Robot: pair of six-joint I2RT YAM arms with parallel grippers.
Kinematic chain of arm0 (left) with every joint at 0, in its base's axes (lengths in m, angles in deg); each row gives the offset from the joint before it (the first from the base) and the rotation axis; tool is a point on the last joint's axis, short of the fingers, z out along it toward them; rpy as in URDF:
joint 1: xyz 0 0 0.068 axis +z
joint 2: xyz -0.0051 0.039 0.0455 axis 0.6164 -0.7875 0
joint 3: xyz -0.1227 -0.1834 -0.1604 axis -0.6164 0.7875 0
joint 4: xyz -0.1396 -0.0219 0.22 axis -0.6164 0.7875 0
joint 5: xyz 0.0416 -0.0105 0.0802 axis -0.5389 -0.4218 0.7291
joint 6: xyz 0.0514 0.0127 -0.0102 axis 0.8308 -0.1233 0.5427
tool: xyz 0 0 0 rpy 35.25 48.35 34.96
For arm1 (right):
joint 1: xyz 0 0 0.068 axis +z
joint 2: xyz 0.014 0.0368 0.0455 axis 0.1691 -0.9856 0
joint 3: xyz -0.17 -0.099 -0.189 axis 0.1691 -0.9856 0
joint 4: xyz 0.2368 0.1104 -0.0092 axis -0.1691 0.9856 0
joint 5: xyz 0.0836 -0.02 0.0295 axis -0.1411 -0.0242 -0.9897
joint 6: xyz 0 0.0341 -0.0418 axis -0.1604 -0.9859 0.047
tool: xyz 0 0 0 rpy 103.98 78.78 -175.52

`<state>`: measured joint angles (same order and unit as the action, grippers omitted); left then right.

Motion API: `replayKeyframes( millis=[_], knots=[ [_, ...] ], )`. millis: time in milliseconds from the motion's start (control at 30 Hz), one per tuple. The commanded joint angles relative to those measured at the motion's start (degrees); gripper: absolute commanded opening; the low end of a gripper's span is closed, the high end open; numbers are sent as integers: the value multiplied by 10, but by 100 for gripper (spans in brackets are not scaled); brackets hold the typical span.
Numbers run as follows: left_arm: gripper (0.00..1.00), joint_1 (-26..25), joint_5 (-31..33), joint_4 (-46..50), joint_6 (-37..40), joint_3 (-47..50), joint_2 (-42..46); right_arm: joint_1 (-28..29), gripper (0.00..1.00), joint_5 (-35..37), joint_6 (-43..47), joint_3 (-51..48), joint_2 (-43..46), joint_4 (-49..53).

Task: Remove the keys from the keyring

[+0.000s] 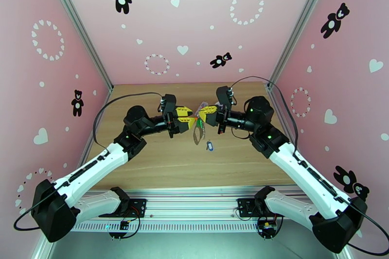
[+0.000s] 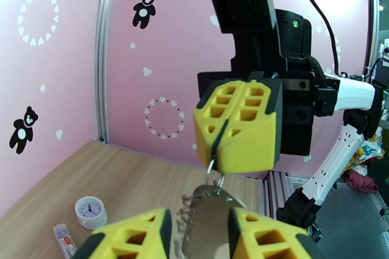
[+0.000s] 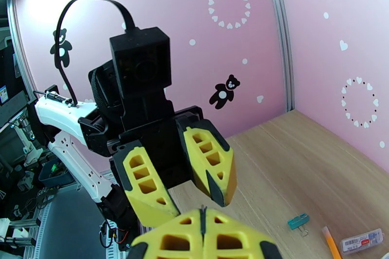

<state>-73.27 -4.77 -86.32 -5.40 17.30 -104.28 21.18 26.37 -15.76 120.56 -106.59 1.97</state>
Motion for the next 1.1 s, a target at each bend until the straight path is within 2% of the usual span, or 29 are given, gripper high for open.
replayKeyframes(
  millis=[0,600,1067],
  knots=[
    [35,-3,-19,-29,-21,-14,0,5,0,-8,2,-6,13,-40],
    [29,-8,-50,-74,-34,-32,-34,12,0,-19,2,-8,12,-56],
    [16,-16,-55,-93,-37,-22,-38,13,0,11,2,-11,28,-62]
  ],
)
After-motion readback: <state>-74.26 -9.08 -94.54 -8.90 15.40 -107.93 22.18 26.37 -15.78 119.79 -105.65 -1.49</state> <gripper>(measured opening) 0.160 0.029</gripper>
